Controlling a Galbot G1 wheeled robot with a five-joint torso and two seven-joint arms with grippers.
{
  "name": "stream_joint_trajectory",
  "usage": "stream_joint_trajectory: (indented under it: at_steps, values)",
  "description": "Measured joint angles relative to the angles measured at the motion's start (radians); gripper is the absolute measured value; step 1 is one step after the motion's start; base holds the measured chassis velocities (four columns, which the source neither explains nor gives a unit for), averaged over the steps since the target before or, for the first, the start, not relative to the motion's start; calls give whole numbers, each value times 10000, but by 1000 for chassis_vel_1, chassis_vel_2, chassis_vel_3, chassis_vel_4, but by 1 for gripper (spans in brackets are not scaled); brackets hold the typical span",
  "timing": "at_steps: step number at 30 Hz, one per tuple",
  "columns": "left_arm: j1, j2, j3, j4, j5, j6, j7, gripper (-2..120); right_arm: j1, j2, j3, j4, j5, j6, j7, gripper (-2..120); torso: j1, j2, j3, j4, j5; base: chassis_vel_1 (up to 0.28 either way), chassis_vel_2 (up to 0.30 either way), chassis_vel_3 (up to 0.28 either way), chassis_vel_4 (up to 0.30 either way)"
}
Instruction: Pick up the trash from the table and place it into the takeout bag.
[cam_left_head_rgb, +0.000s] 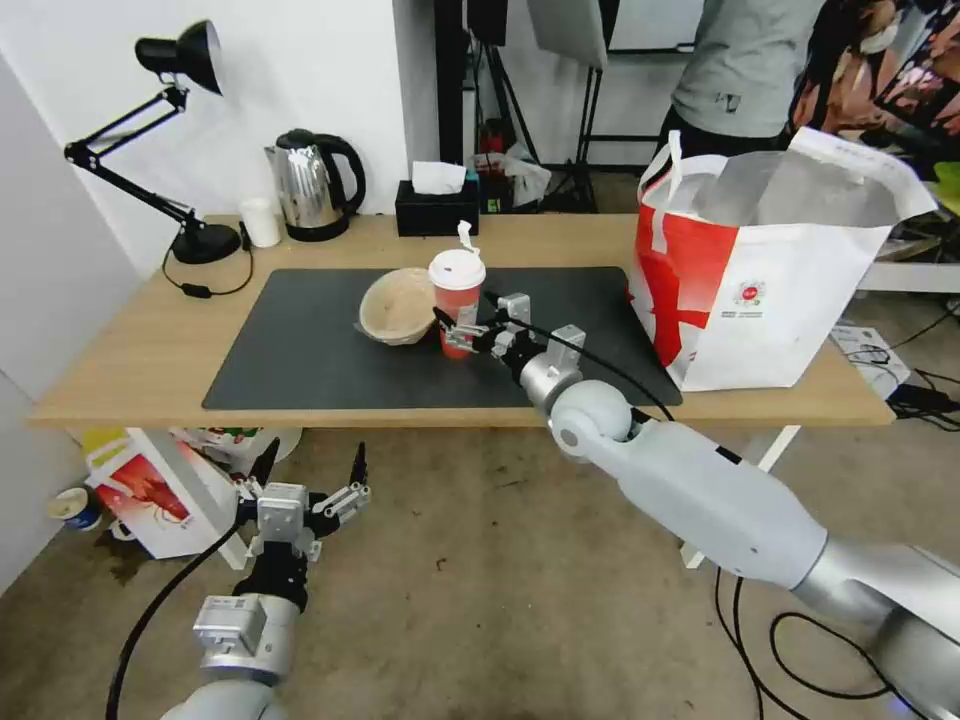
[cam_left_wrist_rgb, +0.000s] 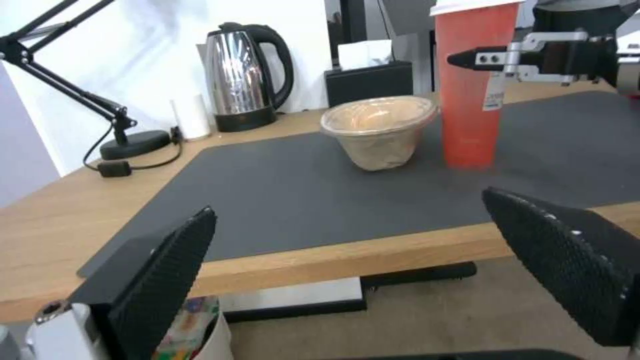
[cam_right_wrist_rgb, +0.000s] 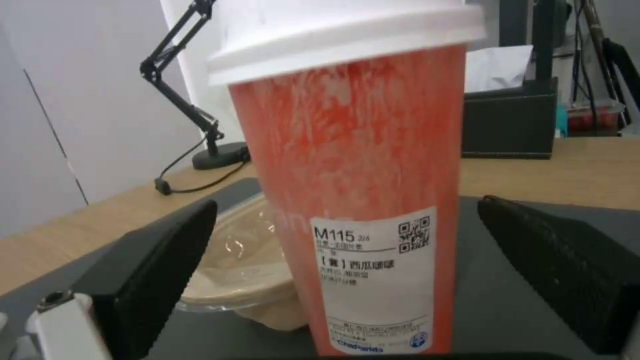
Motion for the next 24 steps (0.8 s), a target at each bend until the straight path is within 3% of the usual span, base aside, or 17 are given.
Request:
stream_joint_trajectory:
  at_steps: [5, 15, 18, 24]
  values:
    - [0, 0, 0, 0, 0, 0, 0, 100, -15, 125, 71, -255, -30, 64, -126, 98, 1, 0, 0, -1, 0, 0, 0, 0, 0]
    - [0, 0, 0, 0, 0, 0, 0, 100, -111, 73, 123, -279, 107, 70, -338, 68, 1, 0, -1, -2, 0, 0, 0, 0, 0]
    - [0, 0, 0, 0, 0, 0, 0, 100, -97, 55, 140, -258, 163, 70, -350, 53, 0, 0, 0, -1, 1, 0, 0, 0, 0]
    - [0, 0, 0, 0, 0, 0, 0, 100, -94, 3, 199, -246, 172, 70, -364, 41, 1, 0, -2, -1, 1, 0, 0, 0, 0]
